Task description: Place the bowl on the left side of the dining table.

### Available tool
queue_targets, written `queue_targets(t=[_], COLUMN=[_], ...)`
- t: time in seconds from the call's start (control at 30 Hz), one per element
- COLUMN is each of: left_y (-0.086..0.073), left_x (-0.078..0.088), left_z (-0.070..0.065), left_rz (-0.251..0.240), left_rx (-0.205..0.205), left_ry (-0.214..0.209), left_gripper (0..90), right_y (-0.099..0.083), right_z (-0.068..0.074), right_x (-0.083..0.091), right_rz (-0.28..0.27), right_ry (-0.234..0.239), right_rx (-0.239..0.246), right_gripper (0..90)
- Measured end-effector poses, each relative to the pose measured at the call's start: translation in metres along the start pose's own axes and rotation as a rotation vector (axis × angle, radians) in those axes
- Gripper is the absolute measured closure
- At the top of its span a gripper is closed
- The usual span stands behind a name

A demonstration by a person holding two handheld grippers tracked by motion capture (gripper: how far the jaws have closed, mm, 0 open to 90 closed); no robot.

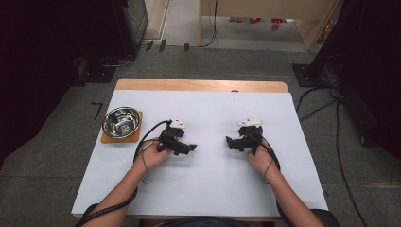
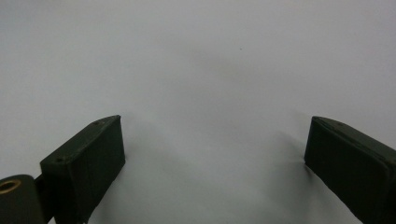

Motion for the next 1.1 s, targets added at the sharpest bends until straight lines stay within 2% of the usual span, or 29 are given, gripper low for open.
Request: queue_targets(t=[0.17, 0.27, 0.37, 0.47, 0.57, 0.8, 1.1], left_y=[-0.002, -0.003, -0.005, -0.007, -0.009, -0.012, -0.013], left_x=[-0.002, -0.004, -0.006, -0.009, -0.011, -0.011, -0.011], left_z=[-0.002, -0.005, -0.007, -0.010, -0.012, -0.011, -0.011], left_rz=[-0.004, -0.007, -0.008, 0.002, 0.006, -0.032, -0.034], left_rx=[-0.014, -0.039, -0.051, -0.092, -0.131, -0.133, -0.137], left_ry=[-0.001, 0.019, 0.016, 0.024, 0.048, 0.033, 0.031], left_gripper=[14.6, 13.3, 7.8, 2.1, 1.2, 0.0, 0.0], right_y=[0.000, 0.000, 0.000, 0.000, 0.000, 0.000, 0.000], right_z=[0.000, 0.000, 0.000, 0.000, 0.000, 0.000, 0.000], right_x=[0.000, 0.000, 0.000, 0.000, 0.000, 0.000, 0.000], right_rz=[0.000, 0.000, -0.001, -0.001, -0.001, -0.001, -0.001], right_ry=[0.000, -0.001, -0.001, -0.001, -0.001, -0.001, -0.001], right_rx=[0.000, 0.001, 0.003, 0.002, 0.003, 0.003, 0.003], right_gripper=[4.7, 4.7, 4.7, 4.7, 4.7, 4.7, 4.7])
Point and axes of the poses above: each handheld gripper's, and its own axes: x roughly backward along the jaws, y roughly out of its top, z roughly to its left, the point moved 4 cm from there along -x, roughly forward along the jaws, and after that the axes turned 15 degrees about x, right-handed, at the moved point
